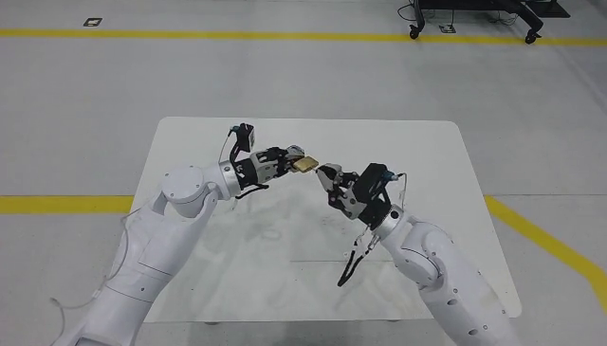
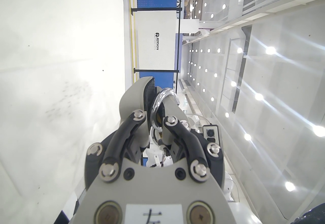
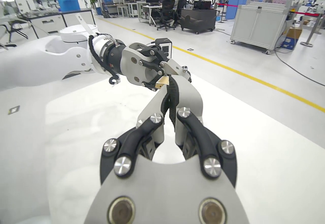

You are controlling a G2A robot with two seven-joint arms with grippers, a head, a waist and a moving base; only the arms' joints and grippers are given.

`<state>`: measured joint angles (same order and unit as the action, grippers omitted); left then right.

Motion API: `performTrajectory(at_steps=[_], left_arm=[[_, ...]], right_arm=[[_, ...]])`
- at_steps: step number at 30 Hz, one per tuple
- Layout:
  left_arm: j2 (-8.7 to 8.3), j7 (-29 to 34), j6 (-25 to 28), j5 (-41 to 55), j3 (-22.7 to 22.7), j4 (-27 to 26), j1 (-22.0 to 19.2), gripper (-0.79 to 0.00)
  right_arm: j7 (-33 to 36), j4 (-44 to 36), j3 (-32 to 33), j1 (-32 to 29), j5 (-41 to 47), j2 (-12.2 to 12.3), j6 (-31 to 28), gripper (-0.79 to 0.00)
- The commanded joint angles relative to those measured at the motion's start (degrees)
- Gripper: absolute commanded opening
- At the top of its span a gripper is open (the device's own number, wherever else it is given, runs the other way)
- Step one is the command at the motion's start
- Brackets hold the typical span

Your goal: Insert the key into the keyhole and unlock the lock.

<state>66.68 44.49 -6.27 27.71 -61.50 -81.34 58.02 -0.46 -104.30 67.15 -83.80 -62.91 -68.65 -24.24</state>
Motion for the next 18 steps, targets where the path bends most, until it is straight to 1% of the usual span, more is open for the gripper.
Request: performTrajectory(at_steps=[1, 2, 3, 4, 9, 13, 15, 17, 18], left_arm=[[0.01, -0.19, 0.38, -0.21, -0.12, -0.07, 0.10, -0.785], [0.02, -0.25, 0.49, -0.26, -0.15, -0.10, 0.16, -0.785], [0.03, -0.29, 0.62, -0.35, -0.18, -0.15, 0.18, -0.785], [0.03, -0.50, 0.80, -0.63, -0.24, -0.18, 0.18, -0.785], [-0.02, -2.07, 1.59, -5.10, 0.37, -0.77, 0.31, -0.785], [0.11, -2.38, 1.90, -7.79, 1.62, -1.84, 0.51, -0.785], [0.18, -2.30, 1.58, -10.91, 3.05, -2.67, 0.37, -0.785], [0.20, -2.18, -0.27, -16.20, 5.02, -3.32, -0.29, -0.785], [0.24, -2.82, -1.23, -19.33, 6.16, -3.86, -0.52, -0.785]], right_arm=[[-0.44, 0.32, 0.03, -0.05, 1.16, 0.01, -1.20, -0.560], [-0.50, 0.55, 0.08, -0.08, 1.71, 0.03, -1.82, -0.443], [-0.72, 0.63, 0.10, -0.13, 2.69, 0.03, -2.69, -0.443], [-1.13, 0.73, 0.30, -0.18, 3.57, 0.06, -3.49, 0.000], [-4.42, 0.09, 2.87, -2.07, 5.86, 0.44, -6.35, 0.000], [-8.42, -2.40, 7.56, -6.29, 5.63, 1.07, -6.62, 0.000], [-10.51, -3.37, 11.05, -9.06, 5.97, 1.47, -6.70, 0.000], [-12.48, -4.09, 15.00, -11.80, 6.59, 1.91, -7.95, 0.000], [-12.48, -4.09, 15.00, -11.80, 6.59, 1.91, -7.95, 0.000]])
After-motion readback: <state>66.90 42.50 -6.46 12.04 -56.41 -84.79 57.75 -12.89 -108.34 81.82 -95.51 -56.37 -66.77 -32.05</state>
